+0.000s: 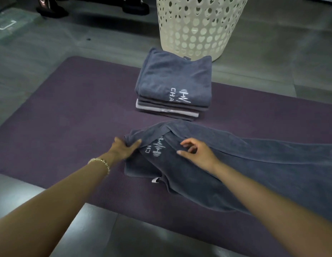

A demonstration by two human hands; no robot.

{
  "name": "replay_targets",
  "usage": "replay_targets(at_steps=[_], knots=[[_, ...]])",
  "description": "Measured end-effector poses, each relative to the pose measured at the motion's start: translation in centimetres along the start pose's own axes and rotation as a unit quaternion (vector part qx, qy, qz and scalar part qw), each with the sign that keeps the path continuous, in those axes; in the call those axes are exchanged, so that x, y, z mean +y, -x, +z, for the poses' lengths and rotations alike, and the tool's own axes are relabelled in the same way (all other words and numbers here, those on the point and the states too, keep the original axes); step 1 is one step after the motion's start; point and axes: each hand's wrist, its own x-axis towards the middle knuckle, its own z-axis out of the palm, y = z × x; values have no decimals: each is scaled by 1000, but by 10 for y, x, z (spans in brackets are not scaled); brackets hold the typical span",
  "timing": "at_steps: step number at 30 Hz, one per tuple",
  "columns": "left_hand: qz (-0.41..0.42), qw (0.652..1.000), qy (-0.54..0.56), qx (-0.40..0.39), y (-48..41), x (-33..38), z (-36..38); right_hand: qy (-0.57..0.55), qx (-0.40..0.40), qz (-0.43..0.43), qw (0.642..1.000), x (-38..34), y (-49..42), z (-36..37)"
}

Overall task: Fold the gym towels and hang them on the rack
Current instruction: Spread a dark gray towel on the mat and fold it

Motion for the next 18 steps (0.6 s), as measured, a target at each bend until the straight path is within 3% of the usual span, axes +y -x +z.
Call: replay_targets(at_steps=[7, 11, 14, 18], knots=[[-46, 993, -79, -71, 21, -22, 13, 52, -107, 81, 990, -8, 2, 58], [-39, 991, -97, -78, 38, -29, 13, 147, -93, 56, 983, -10, -4, 78], [-7, 997, 53, -49, 56, -28, 14, 90, -102, 60, 989, -9, -7, 78], [77, 965, 244, 64, 68, -21, -10, -58, -158, 76, 983, -25, -4, 64]])
